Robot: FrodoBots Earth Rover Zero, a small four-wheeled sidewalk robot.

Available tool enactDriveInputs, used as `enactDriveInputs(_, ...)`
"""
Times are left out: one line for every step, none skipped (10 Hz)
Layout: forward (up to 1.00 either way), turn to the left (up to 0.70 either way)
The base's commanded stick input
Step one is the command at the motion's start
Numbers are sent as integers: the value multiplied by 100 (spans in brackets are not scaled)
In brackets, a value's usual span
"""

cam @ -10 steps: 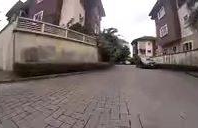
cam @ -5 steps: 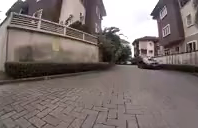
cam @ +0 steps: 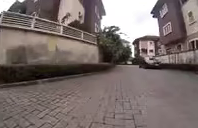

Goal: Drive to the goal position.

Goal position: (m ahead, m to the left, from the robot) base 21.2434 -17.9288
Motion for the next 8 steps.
enactDriveInputs(70,0)
enactDriveInputs(70,0)
enactDriveInputs(70,0)
enactDriveInputs(70,0)
enactDriveInputs(70,-16)
enactDriveInputs(70,-33)
enactDriveInputs(70,-13)
enactDriveInputs(70,0)
